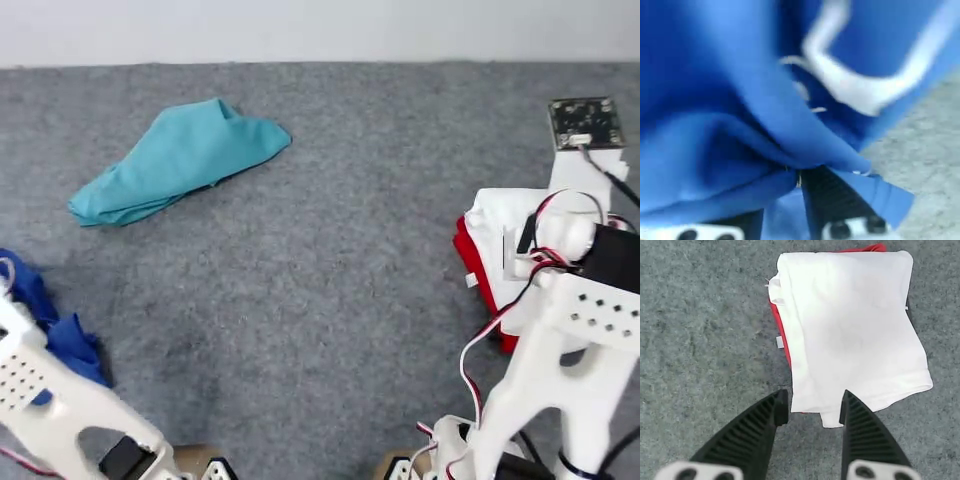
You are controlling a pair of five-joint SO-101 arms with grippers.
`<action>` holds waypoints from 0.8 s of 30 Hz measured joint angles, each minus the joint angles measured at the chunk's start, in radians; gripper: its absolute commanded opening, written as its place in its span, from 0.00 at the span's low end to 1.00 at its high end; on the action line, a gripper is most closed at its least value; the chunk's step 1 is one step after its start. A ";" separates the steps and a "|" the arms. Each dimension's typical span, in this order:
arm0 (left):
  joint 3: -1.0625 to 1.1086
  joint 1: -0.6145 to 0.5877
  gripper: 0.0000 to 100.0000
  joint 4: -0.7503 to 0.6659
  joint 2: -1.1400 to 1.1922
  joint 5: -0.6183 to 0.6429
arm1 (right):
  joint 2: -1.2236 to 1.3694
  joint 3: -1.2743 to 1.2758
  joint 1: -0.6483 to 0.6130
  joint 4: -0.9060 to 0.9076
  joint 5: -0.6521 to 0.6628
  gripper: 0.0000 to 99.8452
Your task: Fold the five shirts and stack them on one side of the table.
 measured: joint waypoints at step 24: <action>0.468 1.120 0.01 -0.005 -0.921 -0.198 | 0.000 0.012 0.000 0.002 0.000 0.18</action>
